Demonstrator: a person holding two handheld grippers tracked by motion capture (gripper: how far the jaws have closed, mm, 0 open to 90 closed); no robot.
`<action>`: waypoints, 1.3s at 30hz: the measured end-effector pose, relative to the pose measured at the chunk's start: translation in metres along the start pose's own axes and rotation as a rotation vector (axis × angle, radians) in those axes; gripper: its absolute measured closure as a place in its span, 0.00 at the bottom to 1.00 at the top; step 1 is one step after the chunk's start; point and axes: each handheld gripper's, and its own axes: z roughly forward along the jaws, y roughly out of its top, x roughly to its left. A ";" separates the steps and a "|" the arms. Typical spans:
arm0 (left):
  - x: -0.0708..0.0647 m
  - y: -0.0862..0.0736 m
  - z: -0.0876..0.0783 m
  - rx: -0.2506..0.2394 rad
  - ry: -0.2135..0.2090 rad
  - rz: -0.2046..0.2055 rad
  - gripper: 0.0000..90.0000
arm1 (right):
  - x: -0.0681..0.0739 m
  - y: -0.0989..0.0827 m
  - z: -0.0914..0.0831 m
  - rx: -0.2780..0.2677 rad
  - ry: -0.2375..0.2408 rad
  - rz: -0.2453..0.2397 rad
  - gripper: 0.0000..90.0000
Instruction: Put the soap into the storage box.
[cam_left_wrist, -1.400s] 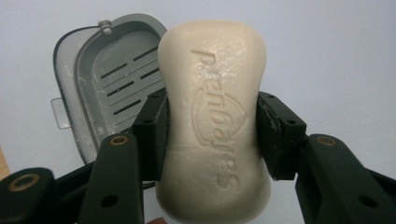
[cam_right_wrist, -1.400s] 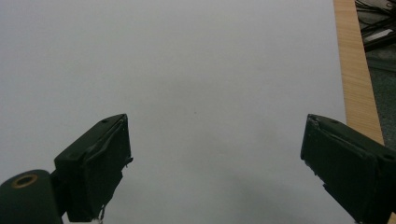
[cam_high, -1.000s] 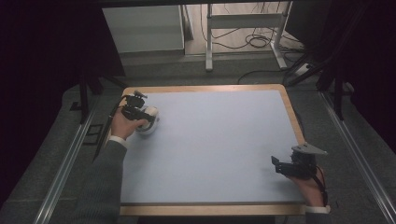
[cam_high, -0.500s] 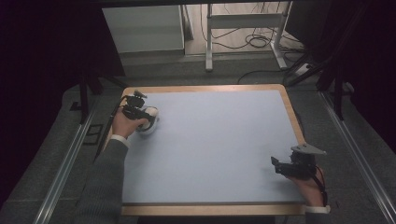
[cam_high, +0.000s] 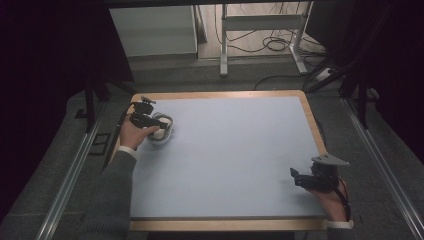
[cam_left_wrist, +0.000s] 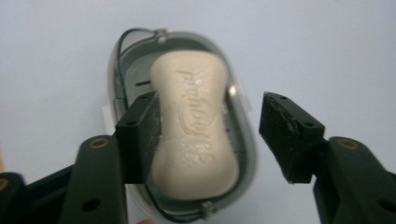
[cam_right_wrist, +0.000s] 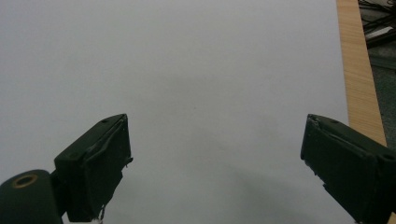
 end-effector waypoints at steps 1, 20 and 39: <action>-0.001 -0.001 -0.002 -0.007 -0.001 0.002 0.39 | 0.000 0.000 0.000 0.001 0.001 0.002 0.09; -0.049 -0.034 -0.023 -0.096 -0.099 0.196 0.31 | 0.001 0.000 -0.003 -0.005 0.001 -0.003 0.09; -0.093 -0.112 0.002 -0.100 -0.206 0.245 0.29 | 0.002 0.000 -0.003 -0.007 -0.001 -0.016 0.09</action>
